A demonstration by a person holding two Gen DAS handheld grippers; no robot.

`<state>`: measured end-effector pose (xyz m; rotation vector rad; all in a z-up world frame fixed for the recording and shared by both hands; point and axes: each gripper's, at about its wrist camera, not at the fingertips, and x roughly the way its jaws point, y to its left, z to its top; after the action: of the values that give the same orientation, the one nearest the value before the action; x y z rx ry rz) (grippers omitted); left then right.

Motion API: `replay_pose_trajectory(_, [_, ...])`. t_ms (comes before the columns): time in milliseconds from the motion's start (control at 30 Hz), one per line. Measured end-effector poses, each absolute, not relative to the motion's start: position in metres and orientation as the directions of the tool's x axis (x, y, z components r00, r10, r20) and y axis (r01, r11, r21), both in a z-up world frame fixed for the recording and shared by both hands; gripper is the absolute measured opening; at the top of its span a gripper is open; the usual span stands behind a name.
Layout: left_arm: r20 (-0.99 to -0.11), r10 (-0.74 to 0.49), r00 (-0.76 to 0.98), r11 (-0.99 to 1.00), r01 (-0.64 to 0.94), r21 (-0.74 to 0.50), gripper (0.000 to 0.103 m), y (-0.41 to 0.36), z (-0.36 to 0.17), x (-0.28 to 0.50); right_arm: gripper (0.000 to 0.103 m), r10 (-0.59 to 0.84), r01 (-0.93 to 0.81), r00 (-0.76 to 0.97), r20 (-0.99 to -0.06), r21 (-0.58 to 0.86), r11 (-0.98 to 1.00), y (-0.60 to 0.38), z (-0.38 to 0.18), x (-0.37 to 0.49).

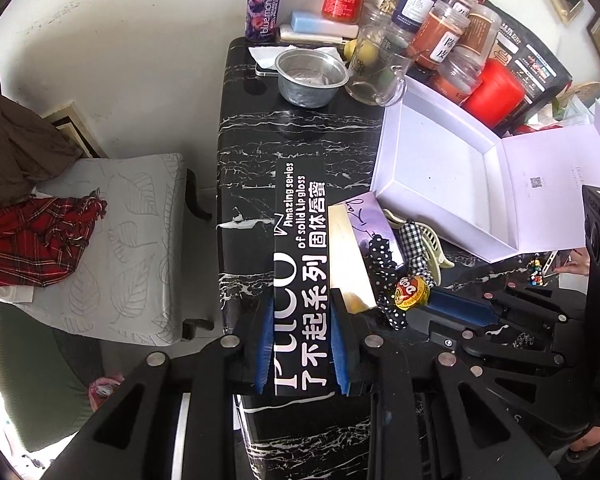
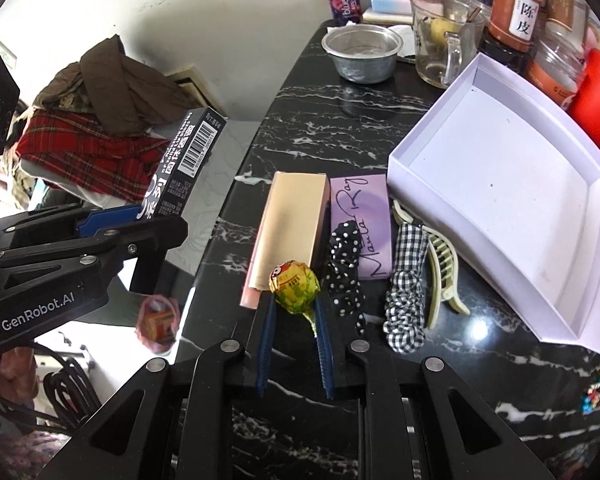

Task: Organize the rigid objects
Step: 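Carry the PUCO box and lollipop over the open white box with both tools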

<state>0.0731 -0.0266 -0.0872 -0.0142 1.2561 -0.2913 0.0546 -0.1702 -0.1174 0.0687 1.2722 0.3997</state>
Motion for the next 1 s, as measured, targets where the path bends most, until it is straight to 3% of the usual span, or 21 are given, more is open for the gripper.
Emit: replay_pose_trajectory(1000, [-0.898,-0.306,0.317,0.887,0.438,-0.148,0.025,-0.126,-0.043,0.089,0.02,0.206,-0.072,0.428,-0.88,0.194,0.978,-0.246,-0.06,0.052])
